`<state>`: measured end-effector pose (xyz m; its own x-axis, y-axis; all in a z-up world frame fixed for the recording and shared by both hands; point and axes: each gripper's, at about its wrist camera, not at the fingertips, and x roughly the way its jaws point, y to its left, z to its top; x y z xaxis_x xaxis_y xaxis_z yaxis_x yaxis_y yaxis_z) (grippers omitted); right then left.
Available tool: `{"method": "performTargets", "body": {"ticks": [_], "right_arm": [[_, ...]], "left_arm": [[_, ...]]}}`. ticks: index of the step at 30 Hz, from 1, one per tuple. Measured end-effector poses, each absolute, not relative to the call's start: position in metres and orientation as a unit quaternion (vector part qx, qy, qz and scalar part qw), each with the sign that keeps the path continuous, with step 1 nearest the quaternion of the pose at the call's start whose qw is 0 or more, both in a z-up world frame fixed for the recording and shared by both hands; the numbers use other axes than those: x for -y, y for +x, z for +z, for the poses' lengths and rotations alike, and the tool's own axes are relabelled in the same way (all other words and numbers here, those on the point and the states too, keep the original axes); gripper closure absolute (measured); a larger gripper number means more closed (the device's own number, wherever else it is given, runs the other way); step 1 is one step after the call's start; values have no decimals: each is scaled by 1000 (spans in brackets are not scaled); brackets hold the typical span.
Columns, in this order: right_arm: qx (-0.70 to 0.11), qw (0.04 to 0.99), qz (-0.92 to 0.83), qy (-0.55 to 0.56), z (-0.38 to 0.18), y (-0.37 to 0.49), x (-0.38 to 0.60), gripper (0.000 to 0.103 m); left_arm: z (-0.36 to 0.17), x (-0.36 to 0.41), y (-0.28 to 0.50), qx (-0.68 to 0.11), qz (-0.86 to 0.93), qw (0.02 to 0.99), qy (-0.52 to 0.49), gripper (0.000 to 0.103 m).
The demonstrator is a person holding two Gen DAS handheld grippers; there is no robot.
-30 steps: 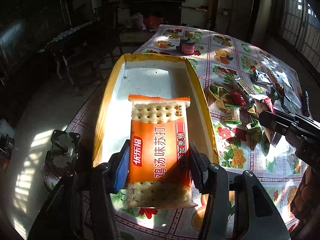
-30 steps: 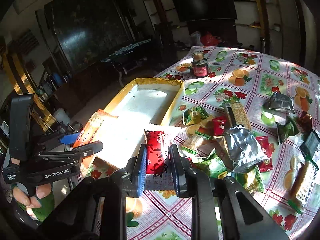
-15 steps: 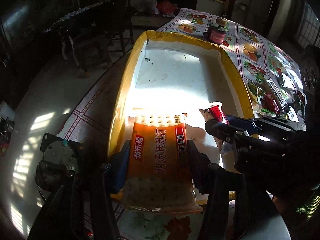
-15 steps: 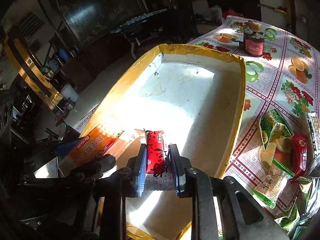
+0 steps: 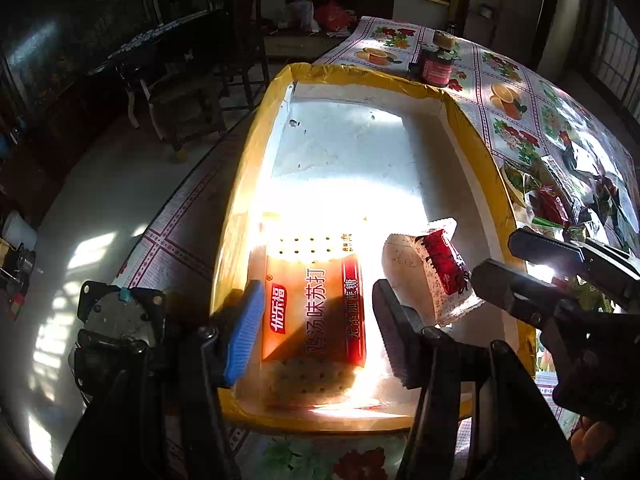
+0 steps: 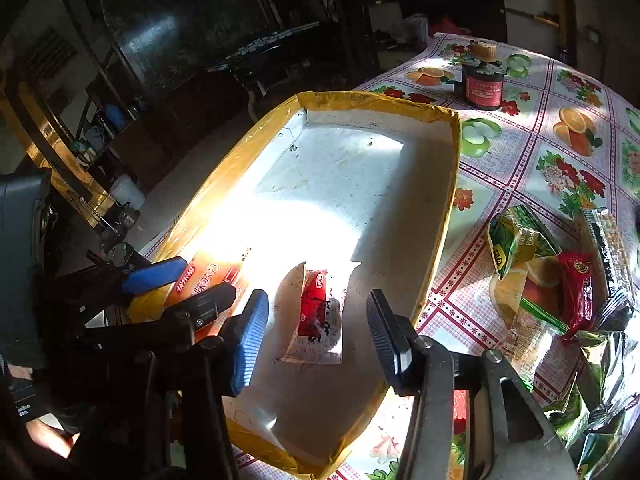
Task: Organize snacks
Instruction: 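Withdraw both tools from the tray back toward the snack pile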
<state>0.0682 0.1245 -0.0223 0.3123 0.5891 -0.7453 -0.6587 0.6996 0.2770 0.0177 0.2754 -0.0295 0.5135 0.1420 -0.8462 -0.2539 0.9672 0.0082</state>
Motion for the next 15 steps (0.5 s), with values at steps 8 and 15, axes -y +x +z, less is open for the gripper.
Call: {"method": "performTargets", "body": {"ticks": [8, 15], "right_arm": [[-374, 874, 309, -7, 16, 30, -17, 39], [-394, 903, 170, 15, 0, 18, 90, 39]], "left_arm": [[1, -222, 3, -450, 68, 889, -48, 31], [2, -144, 5, -459, 1, 888, -22, 27]]}}
